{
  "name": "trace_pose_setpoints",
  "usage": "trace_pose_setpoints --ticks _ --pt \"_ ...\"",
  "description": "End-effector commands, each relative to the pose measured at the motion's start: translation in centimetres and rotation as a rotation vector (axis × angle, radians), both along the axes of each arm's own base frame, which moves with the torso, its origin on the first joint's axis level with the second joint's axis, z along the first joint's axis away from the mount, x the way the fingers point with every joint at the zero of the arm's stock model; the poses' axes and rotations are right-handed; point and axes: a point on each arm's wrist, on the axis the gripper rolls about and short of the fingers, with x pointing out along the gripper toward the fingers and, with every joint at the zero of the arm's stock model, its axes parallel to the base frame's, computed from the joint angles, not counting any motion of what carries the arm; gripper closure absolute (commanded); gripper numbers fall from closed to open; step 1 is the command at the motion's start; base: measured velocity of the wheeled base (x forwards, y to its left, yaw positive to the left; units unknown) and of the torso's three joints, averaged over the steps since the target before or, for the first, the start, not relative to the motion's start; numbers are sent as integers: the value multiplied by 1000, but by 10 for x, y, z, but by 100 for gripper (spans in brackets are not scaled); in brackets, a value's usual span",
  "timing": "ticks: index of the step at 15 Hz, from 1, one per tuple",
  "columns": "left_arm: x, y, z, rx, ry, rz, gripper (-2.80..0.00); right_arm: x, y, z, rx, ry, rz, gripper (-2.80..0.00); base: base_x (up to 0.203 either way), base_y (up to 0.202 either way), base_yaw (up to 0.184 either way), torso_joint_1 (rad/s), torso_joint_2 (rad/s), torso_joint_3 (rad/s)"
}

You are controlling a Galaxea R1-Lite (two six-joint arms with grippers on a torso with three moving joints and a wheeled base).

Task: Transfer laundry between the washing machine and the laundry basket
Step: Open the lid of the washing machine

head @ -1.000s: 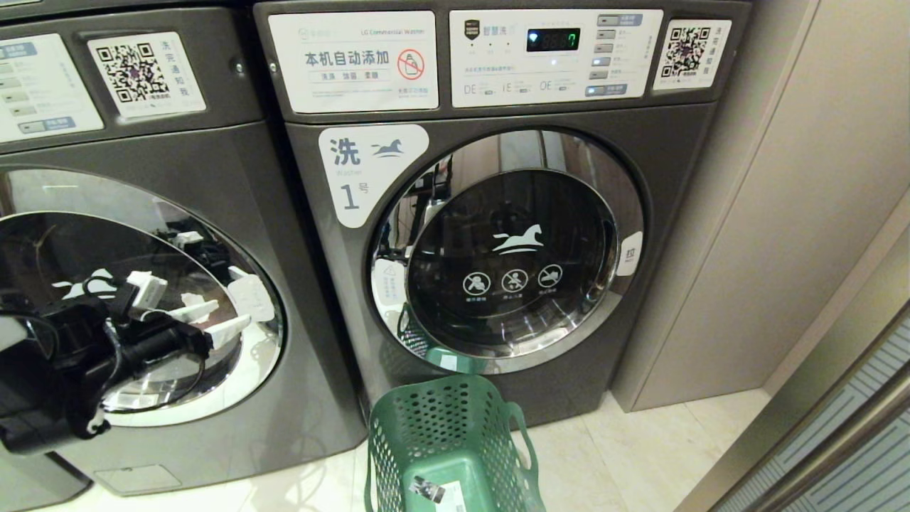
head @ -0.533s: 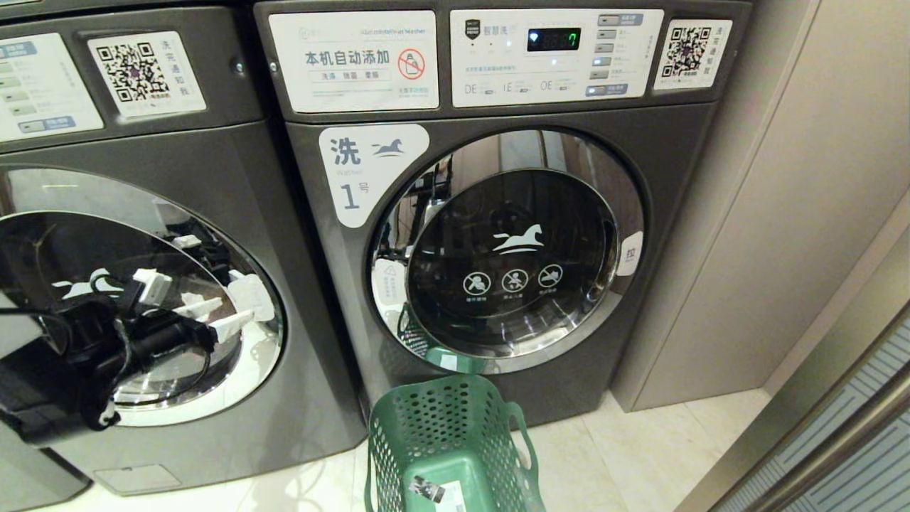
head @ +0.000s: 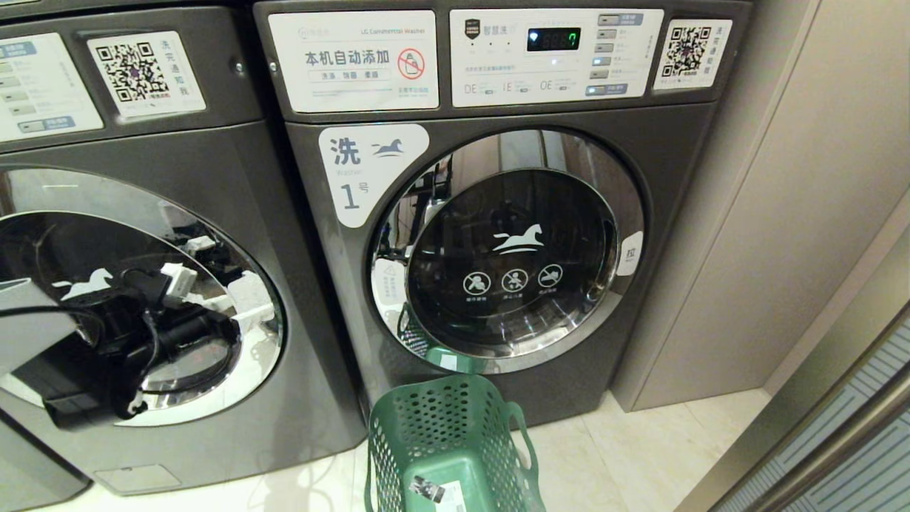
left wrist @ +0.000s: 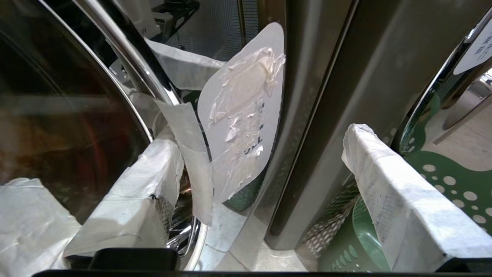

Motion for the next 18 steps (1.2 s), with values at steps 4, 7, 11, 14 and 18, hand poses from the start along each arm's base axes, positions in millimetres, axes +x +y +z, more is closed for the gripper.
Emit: trace_pose_setpoints --ticks 4,7,11,14,18 --pt "7 -8 -14 -12 20 -33 -280 0 0 0 -1 0 2 0 0 0 0 0 0 0" --pt "7 -9 -14 -18 17 -64 -280 0 0 0 -1 1 2 0 0 0 0 0 0 0" --pt "6 -9 -10 -21 12 -75 -280 0 0 0 -1 1 2 0 0 0 0 0 0 0" --pt "6 -14 -8 -34 15 -94 -280 0 0 0 -1 1 0 0 0 0 0 0 0 0" --pt "1 -22 -4 -30 -8 -154 -280 0 0 0 -1 1 2 0 0 0 0 0 0 0"
